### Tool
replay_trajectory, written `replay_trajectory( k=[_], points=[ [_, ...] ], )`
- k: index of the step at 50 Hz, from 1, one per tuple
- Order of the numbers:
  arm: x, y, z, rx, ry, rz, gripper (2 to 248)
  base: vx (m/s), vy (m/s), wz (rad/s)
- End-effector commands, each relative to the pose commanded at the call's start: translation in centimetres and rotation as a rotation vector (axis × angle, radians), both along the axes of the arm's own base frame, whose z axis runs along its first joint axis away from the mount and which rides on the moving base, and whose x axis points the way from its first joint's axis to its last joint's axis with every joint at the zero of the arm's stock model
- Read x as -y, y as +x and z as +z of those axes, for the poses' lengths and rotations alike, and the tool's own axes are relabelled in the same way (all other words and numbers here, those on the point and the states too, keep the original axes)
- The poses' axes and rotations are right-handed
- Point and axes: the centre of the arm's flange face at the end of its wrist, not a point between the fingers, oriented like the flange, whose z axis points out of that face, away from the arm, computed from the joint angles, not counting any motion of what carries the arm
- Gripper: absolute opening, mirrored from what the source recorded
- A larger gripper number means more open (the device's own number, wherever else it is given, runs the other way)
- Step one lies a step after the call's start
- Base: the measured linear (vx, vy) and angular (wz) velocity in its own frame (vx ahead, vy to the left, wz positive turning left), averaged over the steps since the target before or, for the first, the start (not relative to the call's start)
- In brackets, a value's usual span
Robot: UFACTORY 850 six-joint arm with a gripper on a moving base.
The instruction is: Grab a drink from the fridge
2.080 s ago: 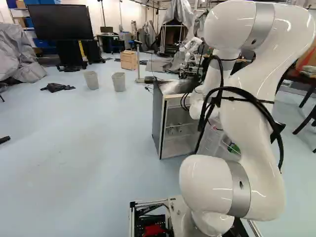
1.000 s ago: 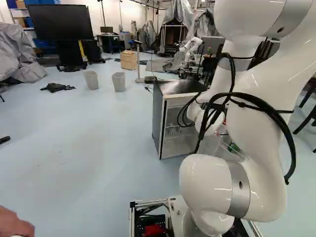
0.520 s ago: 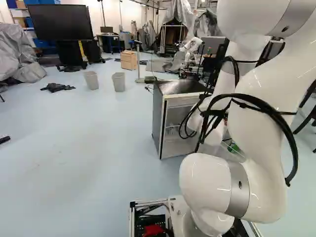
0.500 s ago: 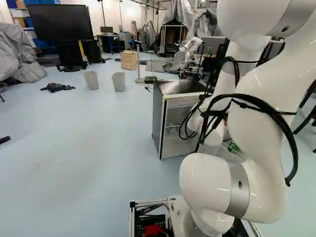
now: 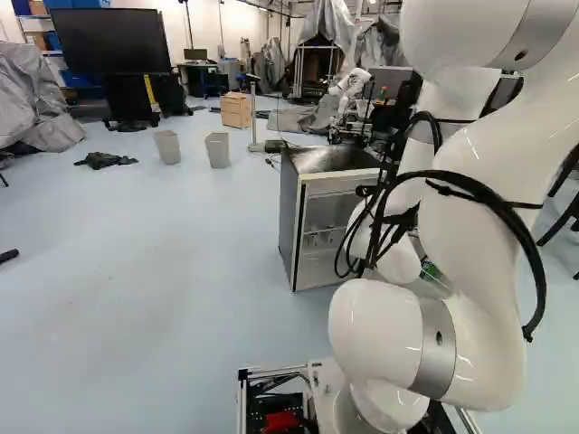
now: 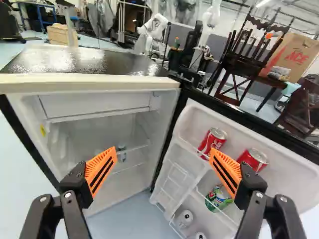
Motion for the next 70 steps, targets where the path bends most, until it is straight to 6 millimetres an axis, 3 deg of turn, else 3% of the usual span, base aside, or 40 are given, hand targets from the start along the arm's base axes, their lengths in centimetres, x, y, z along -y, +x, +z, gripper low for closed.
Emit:
replay_trajectory(
  k=[37, 70],
  points=[
    [-0.1, 0.0, -0.1, -0.004, 0.003, 0.01, 247, 0.0, 0.0, 0.0],
    [1.0, -0.2, -0.4, -0.025, 0.005, -0.115, 247, 0.0, 0.0, 0.0]
  ],
)
